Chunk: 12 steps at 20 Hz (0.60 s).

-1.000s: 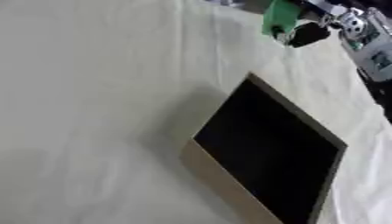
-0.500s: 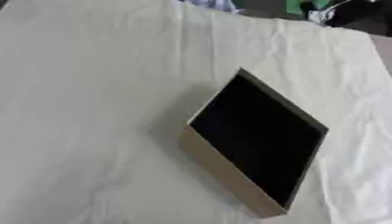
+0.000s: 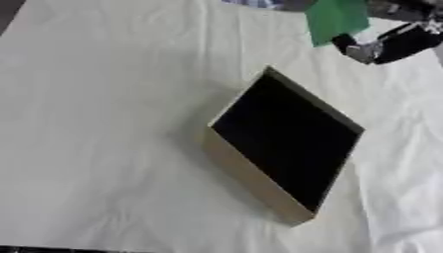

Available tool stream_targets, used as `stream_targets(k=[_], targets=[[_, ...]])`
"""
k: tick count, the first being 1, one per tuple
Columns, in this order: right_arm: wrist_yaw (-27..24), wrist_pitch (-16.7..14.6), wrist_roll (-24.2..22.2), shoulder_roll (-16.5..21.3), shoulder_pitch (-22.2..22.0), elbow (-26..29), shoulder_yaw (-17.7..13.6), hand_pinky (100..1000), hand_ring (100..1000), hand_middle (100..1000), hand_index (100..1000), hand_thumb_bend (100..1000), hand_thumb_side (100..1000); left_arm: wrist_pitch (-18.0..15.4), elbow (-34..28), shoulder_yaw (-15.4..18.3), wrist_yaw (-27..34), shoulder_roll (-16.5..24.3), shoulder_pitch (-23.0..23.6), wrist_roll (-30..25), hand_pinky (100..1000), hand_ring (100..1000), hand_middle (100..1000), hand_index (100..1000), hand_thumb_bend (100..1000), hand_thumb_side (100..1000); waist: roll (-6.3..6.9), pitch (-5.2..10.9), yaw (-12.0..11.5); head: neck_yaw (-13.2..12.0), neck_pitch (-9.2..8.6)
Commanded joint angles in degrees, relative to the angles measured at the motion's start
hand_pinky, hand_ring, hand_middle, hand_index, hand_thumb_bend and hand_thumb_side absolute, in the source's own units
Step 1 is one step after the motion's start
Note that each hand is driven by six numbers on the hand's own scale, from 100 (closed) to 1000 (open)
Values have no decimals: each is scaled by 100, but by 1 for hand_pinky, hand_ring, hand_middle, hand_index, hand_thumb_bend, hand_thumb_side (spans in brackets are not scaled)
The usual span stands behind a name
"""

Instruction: Pick up objects on the table and place them in the box.

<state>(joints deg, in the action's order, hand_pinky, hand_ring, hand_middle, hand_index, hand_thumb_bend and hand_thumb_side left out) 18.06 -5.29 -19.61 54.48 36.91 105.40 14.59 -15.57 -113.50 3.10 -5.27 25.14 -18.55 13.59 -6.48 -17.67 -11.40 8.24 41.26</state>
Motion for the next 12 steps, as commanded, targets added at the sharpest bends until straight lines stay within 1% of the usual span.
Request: stream_targets(k=[1,3,5,6,7,10,12], targets=[[275,70,-67,-153,-30,492,53,569,654,378,675,100,100,-13,-109,78,12,24,-7,13,603,652,626,796,100,698,63,114,14,43,3],[414,225,-111,-366,-142,760,77,562,650,376,675,100,100,-9,-109,91,-2,8,23,22,603,651,625,796,100,701,86,99,27,49,-27],[588,348,-119,-583,-248,881,122,549,641,369,668,100,100,-5,-109,100,-19,-6,52,33,602,651,625,795,100,703,96,88,39,40,-36],[680,381,-99,-689,-302,900,158,507,625,372,665,100,100,-2,-109,103,-25,-14,63,37,601,650,624,795,100,707,98,80,44,33,-43],[773,412,-77,-808,-367,910,195,494,621,373,665,100,100,3,-109,105,-32,-24,74,41,600,650,624,795,100,708,100,70,50,20,-47],[1061,483,-11,-1072,-521,918,271,489,619,375,667,100,100,13,-109,107,-47,-48,90,48,599,649,623,795,100,712,107,33,61,-18,-43],[1256,493,36,-1150,-567,919,318,489,619,375,667,100,100,16,-109,105,-53,-54,92,48,599,649,623,795,100,712,109,23,60,-25,-42]])
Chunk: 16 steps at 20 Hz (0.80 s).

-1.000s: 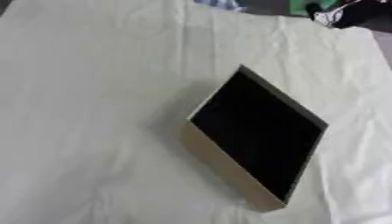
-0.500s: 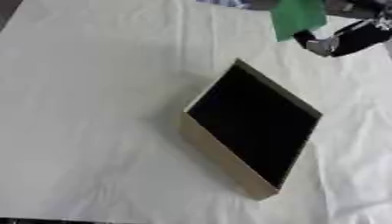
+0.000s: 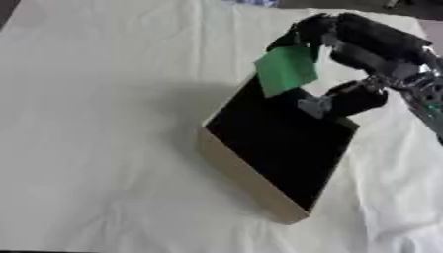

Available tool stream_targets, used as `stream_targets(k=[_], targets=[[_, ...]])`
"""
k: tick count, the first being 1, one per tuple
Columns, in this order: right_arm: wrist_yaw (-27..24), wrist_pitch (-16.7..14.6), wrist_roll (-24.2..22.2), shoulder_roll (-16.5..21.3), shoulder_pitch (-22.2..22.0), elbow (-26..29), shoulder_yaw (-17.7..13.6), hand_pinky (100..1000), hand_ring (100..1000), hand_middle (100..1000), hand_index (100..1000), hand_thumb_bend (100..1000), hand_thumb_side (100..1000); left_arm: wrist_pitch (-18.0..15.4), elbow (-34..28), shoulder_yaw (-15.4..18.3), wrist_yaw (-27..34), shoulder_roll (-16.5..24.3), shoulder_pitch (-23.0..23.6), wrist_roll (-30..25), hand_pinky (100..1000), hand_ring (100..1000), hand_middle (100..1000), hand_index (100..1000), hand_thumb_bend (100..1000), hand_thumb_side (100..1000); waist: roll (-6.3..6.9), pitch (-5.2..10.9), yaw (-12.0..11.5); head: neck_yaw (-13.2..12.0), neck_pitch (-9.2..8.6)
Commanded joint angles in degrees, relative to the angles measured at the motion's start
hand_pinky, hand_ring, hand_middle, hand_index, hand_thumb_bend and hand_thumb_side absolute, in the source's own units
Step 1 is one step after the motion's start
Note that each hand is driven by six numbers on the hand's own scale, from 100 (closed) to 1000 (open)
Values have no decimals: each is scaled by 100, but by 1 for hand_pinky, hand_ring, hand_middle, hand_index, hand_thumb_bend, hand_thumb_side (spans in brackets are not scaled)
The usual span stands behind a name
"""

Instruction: Pick up objects on the table and place them in the box.

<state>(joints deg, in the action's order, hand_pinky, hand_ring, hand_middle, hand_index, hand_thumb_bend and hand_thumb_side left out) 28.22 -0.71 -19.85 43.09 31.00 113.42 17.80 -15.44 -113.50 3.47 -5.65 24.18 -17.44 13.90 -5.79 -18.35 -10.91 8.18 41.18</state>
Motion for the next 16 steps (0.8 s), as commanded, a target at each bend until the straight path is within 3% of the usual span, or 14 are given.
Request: stream_targets(k=[1,7,8,9,16], targets=[[326,33,80,-33,12,117,19,489,619,375,667,100,100,4,-109,68,-17,40,-19,17,599,649,623,795,100,712,41,90,10,-20,-33],[650,174,2,-301,-397,117,244,488,621,381,667,100,136,10,-109,67,-26,8,-42,10,596,646,621,794,100,720,28,-13,-32,-53,-50],[699,182,-23,-334,-489,117,294,491,623,380,668,100,100,10,-109,61,-23,1,-50,5,596,646,621,794,100,720,25,-25,-42,-53,-48],[747,182,-58,-349,-568,117,350,493,625,387,667,100,145,9,-109,56,-18,-4,-58,-1,596,645,621,794,100,720,22,-39,-52,-51,-51],[925,136,-246,-409,-888,117,574,509,638,406,668,100,184,9,-109,59,-28,-19,-89,-12,596,645,621,794,100,721,9,-99,-111,-21,-82]])
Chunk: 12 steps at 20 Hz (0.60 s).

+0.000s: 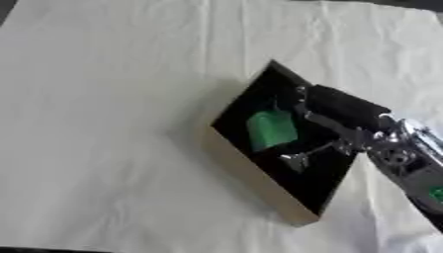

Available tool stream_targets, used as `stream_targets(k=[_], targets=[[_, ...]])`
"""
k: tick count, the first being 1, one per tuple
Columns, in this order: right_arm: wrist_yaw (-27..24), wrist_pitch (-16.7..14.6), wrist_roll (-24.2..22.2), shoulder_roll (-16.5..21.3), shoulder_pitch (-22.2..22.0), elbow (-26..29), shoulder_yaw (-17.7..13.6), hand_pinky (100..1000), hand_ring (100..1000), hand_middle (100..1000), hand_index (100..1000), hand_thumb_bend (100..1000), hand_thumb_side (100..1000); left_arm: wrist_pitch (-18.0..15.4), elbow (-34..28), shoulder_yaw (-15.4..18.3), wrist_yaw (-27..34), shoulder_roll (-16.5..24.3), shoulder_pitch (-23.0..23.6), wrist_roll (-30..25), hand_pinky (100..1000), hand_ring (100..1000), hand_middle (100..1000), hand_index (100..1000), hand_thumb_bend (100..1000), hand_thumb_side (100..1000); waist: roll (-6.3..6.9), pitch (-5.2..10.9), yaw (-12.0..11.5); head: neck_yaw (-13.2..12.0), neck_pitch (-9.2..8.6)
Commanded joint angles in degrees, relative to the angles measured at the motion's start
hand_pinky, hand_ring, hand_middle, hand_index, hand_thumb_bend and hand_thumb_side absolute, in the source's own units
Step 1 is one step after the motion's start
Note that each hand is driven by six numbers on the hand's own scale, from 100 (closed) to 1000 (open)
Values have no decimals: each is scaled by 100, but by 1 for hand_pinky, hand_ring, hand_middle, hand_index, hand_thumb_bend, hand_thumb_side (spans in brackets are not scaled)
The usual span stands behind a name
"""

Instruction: Pick up objects on the table and place them in the box.

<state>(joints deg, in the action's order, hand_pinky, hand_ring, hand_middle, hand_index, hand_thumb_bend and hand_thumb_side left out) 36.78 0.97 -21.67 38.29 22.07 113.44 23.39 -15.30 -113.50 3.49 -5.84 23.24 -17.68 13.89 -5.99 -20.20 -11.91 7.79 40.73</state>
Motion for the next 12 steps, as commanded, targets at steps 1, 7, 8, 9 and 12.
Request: stream_targets(k=[1,7,8,9,12], targets=[[86,-57,-100,75,-17,115,34,514,643,412,666,100,193,-5,-109,57,-11,74,-67,-11,596,644,621,794,100,721,26,83,-14,18,-39],[310,-266,-399,121,-70,115,52,646,772,633,841,100,350,1,-109,62,-11,69,-65,-2,596,644,620,794,100,721,20,88,-1,9,-36],[389,-274,-439,134,-64,115,27,675,804,692,877,100,388,2,-109,63,-11,68,-62,0,596,644,620,794,100,721,20,90,1,6,-37],[475,-274,-480,152,-58,115,-2,703,830,726,899,160,424,4,-109,63,-11,65,-61,1,596,644,620,794,100,721,19,92,2,6,-39],[756,-317,-596,208,-43,115,-72,766,881,787,940,310,488,9,-109,68,-10,64,-59,8,596,645,620,794,100,721,17,97,4,4,-43]])
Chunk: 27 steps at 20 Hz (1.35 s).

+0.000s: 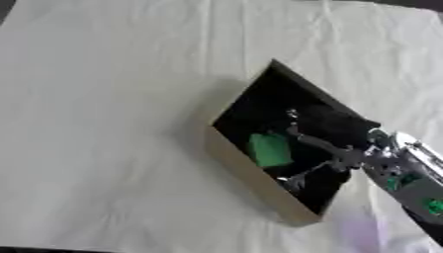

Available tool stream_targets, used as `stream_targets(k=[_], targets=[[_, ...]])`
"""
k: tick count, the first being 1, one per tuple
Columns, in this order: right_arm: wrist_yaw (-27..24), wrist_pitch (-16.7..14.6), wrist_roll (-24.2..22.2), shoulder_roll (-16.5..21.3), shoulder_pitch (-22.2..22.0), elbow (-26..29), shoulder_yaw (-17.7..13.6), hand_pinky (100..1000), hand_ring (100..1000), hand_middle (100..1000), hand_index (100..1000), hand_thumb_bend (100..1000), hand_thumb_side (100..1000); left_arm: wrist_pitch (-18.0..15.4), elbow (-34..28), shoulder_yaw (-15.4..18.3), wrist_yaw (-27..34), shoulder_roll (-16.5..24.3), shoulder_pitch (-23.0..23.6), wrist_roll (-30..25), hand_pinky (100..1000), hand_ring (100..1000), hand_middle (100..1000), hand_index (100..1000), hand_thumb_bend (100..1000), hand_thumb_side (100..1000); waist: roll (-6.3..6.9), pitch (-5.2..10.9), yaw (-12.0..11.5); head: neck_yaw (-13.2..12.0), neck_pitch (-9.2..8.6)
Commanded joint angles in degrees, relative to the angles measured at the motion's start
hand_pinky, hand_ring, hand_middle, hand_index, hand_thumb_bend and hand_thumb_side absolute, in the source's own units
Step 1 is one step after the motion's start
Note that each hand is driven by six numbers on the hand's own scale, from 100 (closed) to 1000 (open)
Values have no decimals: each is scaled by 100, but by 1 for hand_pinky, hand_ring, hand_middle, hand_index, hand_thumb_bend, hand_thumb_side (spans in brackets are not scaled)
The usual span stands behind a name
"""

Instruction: Pick up objects on the table and place them in the box.

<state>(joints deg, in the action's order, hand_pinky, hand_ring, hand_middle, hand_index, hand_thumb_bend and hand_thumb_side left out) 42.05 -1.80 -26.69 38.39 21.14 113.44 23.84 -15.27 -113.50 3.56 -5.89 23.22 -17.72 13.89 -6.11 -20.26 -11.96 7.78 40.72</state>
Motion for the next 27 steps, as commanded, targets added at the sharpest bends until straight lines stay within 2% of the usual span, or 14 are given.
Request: stream_targets(k=[1,7,12,16,17,19,22,23,27], targets=[[325,-63,-117,218,58,115,-149,772,886,791,938,376,498,8,-109,63,-5,65,-54,10,596,645,620,794,100,721,29,105,12,3,-39],[854,-187,-26,223,64,115,-237,781,885,789,954,411,478,19,-109,72,-5,56,-38,15,597,644,620,793,100,722,14,110,21,-11,-39],[834,-282,192,202,107,115,-385,770,873,773,952,375,476,27,-109,81,-8,55,-30,14,596,644,620,792,100,722,8,121,48,-39,-38],[555,-298,492,67,224,115,-734,739,851,738,942,257,468,27,-109,97,-17,60,-18,31,597,644,620,793,100,721,19,135,72,-121,-32],[468,-290,579,16,260,115,-868,721,841,718,924,156,452,27,-109,106,-27,64,-14,40,597,644,620,793,100,721,24,140,79,-148,-33],[267,-199,802,-128,342,115,-1176,694,820,680,881,100,413,24,-109,121,-35,67,-2,68,597,645,621,793,100,720,34,150,111,-224,-31],[-666,-51,2148,-178,237,115,-1804,652,786,617,805,100,430,13,-109,130,-49,69,6,94,597,644,620,793,100,720,35,143,138,-319,-68],[-961,-39,2539,-215,195,115,-1956,638,775,610,788,100,475,12,-109,137,-56,67,10,105,597,644,620,792,100,720,36,137,149,-344,-88],[-1945,-195,3896,-384,37,115,-2432,617,751,585,765,100,564,-1,-109,160,-78,68,18,157,598,644,620,793,100,719,44,112,186,-393,-163]])
